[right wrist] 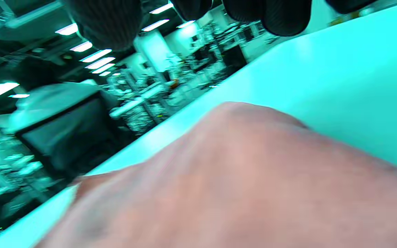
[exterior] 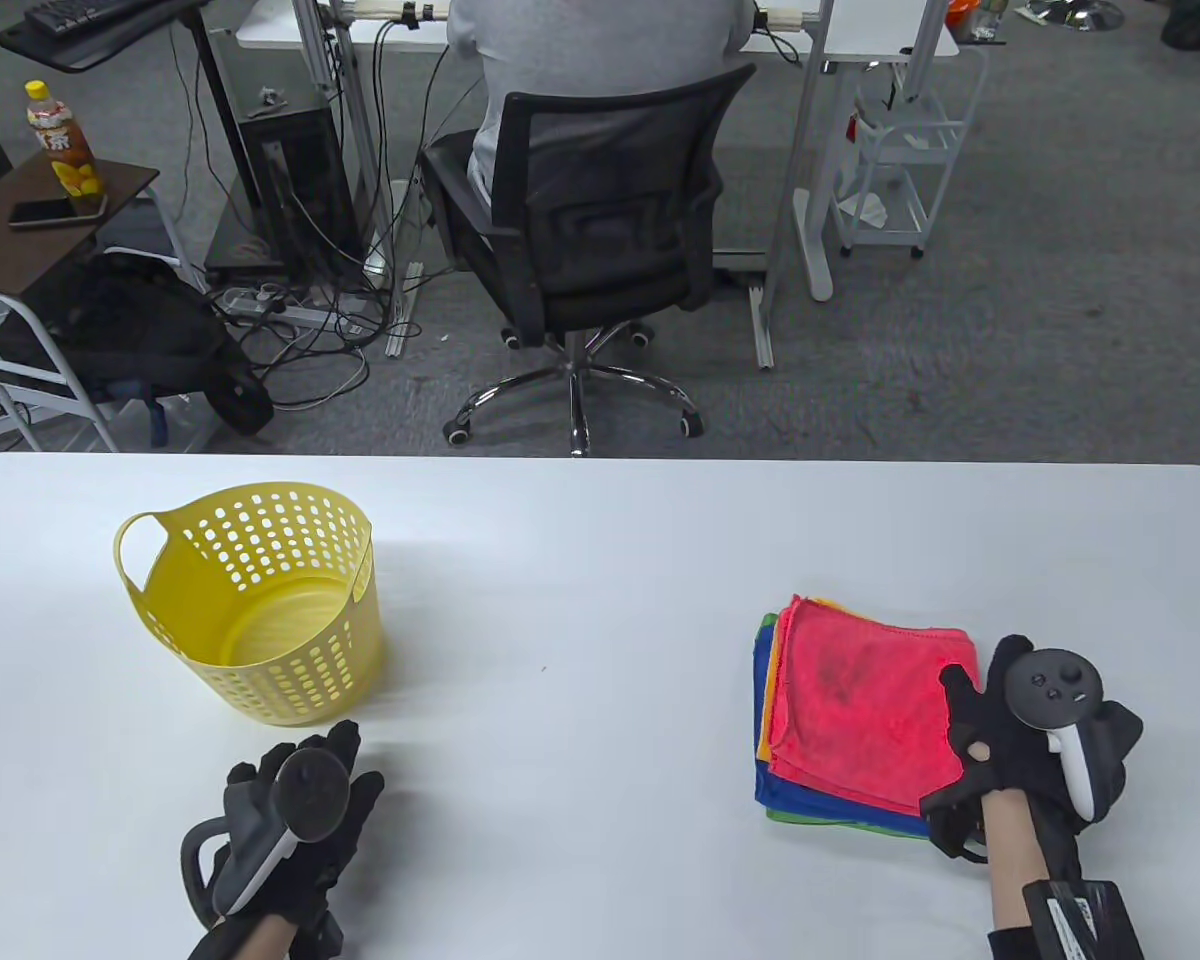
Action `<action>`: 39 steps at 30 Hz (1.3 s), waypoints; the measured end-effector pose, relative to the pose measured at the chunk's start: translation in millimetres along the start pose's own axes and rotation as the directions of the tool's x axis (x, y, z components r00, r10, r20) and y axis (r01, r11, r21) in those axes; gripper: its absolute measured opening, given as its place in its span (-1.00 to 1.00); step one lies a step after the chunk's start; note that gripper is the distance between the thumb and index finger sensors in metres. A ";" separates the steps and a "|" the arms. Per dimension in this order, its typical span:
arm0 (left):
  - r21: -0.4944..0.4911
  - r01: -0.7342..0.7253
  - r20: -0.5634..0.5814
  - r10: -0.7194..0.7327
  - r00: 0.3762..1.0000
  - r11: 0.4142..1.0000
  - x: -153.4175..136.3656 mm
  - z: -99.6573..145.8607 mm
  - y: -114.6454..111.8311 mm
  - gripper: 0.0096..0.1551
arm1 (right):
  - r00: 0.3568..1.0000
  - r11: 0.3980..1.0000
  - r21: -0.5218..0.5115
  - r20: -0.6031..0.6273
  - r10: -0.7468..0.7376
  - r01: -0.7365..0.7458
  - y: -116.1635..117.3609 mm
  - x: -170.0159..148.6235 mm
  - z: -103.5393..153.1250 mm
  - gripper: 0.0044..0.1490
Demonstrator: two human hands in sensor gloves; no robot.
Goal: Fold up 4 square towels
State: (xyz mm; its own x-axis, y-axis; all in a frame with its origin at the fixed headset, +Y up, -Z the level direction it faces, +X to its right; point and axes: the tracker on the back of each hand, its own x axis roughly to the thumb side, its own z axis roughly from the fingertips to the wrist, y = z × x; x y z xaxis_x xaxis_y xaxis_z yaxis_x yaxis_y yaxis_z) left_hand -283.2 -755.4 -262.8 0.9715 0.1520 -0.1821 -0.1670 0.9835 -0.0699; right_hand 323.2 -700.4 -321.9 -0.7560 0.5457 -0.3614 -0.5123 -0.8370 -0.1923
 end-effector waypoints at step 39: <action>-0.043 0.060 0.151 -0.053 0.987 0.997 32.8 13.9 -25.2 0.07 | 0.765 0.878 0.182 0.587 0.263 -0.442 93.6 32.2 91.6 0.65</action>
State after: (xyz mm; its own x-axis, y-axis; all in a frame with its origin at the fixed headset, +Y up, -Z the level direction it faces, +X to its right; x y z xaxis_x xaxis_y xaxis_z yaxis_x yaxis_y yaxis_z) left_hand -244.7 -773.9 -253.4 0.9933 0.1126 -0.0274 -0.1151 0.9857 -0.1234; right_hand 213.6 -757.6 -267.9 -0.9528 0.2205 0.2087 -0.1898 -0.9691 0.1574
